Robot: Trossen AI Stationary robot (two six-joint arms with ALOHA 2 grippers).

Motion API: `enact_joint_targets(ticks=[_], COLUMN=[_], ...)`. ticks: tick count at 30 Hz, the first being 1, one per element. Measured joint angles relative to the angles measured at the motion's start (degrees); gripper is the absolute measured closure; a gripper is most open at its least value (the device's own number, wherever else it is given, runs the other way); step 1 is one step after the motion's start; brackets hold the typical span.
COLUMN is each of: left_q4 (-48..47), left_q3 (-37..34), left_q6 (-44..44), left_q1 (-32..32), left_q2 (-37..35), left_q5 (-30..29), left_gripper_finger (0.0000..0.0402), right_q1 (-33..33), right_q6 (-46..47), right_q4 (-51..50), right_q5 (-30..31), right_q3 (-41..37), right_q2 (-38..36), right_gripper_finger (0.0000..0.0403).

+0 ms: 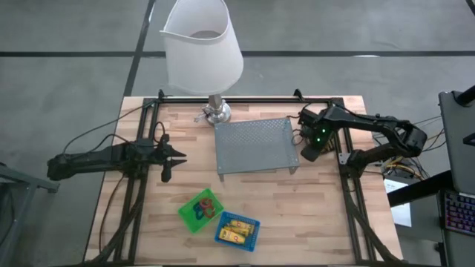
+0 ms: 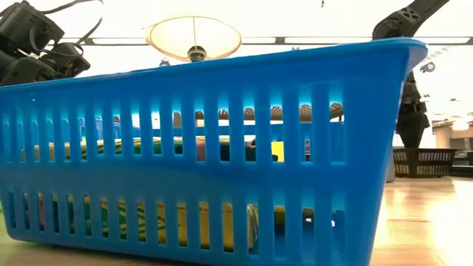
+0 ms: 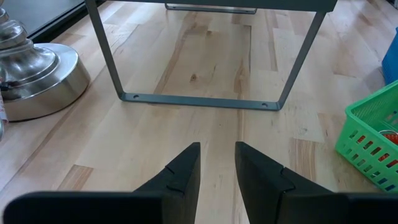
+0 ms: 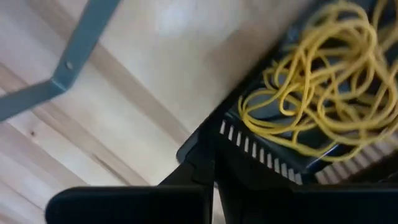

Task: Pick & Place Office Desk Supplies
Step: Put the black basket on the shelf

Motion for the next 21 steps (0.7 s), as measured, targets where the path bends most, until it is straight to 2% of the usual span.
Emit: enact_joint_targets(ticks=[9,15,21], left_q4=[0.0,0.0,0.0], left_q3=[0.0,0.02,0.0], left_q6=[0.0,-0.01,0.0], left_q1=[-0.02,-0.01,0.0], left_q2=[0.0,0.02,0.0], left_q5=[0.02,0.0,0.02], left_gripper_finger=[0.0295,0.0295,0.0295], right_q1=[4.29,7.0,11.06], right_q6=[7.04,13.36,21.31], right_q4=[-0.1,-0.21,-0.13], right_q5=[-1.94,-7.61,-7.71], right_q3=[-3.83,-5.04,-5.16], right_q2=[-1.62,-4.84,-8.73], right_gripper_finger=[0.0394,0.0394,0.0394])
